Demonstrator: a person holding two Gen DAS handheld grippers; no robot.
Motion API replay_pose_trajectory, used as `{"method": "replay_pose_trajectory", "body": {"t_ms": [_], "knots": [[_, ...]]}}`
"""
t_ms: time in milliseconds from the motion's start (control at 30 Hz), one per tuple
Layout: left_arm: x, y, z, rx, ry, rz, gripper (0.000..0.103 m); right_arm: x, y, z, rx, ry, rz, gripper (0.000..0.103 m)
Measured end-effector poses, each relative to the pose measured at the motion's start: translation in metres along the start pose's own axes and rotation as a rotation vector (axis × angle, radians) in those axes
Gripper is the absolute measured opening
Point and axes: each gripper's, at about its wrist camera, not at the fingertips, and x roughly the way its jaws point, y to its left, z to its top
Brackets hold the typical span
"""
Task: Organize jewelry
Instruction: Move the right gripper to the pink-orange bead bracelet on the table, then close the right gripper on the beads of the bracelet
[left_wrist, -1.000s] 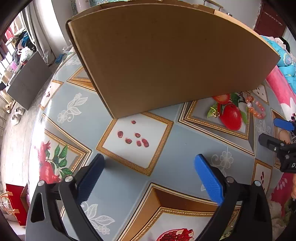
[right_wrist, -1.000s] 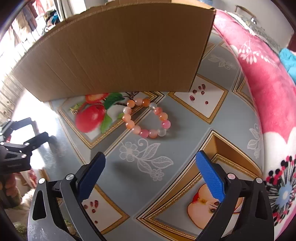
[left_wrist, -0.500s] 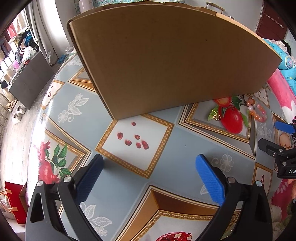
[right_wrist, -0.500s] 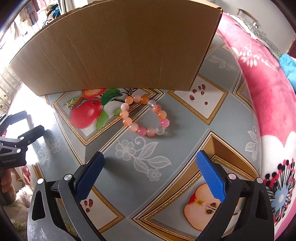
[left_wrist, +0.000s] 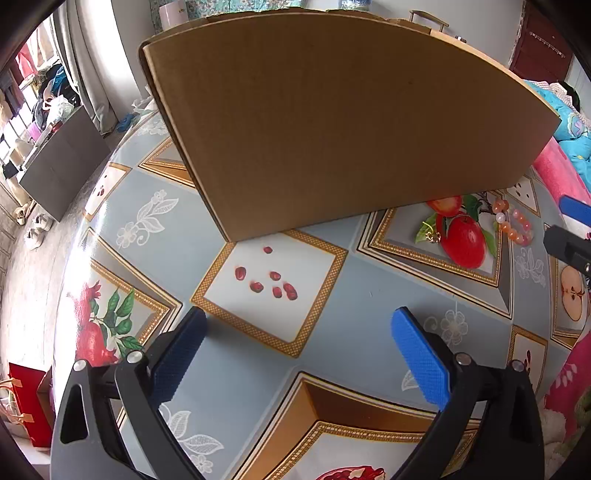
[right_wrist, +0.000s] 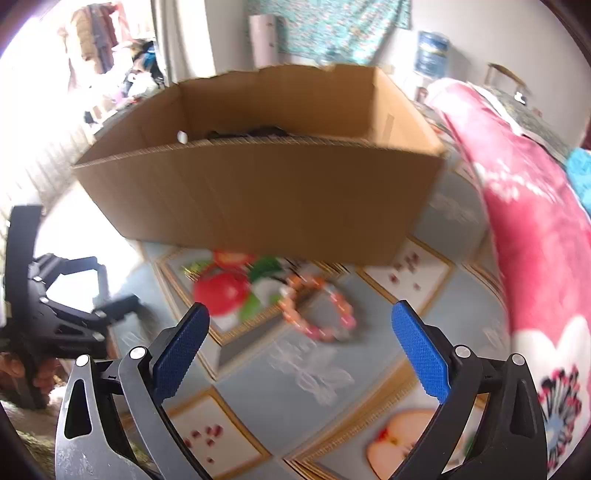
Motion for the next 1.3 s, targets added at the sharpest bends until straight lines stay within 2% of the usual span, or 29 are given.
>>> {"method": "replay_pose_trajectory", "body": {"t_ms": [67,133,333,433,667,800,867,967,1033,1133,1300], "knots": [[0.000,0.000,0.000,0.001,0.001,0.000,0.098,0.005,0.003,0.004,-0.014,0.007,0.027,0.089],[0.000,0.000,0.000,0.000,0.002,0.000,0.098,0.012,0.006,0.007,-0.024,0.024,0.052,0.077],[0.000,0.000,-0.001,0.013,-0.005,-0.007,0.098,0.026,0.010,0.012,-0.033,0.056,0.079,0.056],[-0.001,0.000,-0.001,0.021,-0.007,-0.010,0.098,0.035,0.011,0.013,-0.034,0.068,0.079,0.051],[-0.002,0.001,0.004,0.045,-0.013,-0.023,0.098,0.043,0.006,0.013,-0.032,0.072,0.052,0.049],[-0.025,-0.017,0.006,0.144,-0.164,-0.067,0.097,0.044,0.002,0.009,-0.026,0.064,0.052,0.049],[-0.030,-0.028,0.008,0.189,-0.205,-0.086,0.095,0.045,0.000,0.007,-0.021,0.064,0.058,0.049],[-0.027,-0.045,0.012,0.243,-0.215,-0.107,0.080,0.045,-0.004,0.005,-0.018,0.061,0.066,0.046],[-0.021,-0.052,0.016,0.259,-0.201,-0.128,0.063,0.043,-0.007,0.004,-0.016,0.055,0.070,0.044],[-0.013,-0.056,0.023,0.270,-0.186,-0.153,0.048,0.045,-0.011,0.001,-0.009,0.051,0.084,0.042],[0.000,-0.062,0.035,0.279,-0.159,-0.179,0.027,0.048,-0.016,-0.001,0.002,0.055,0.110,0.038]]}}
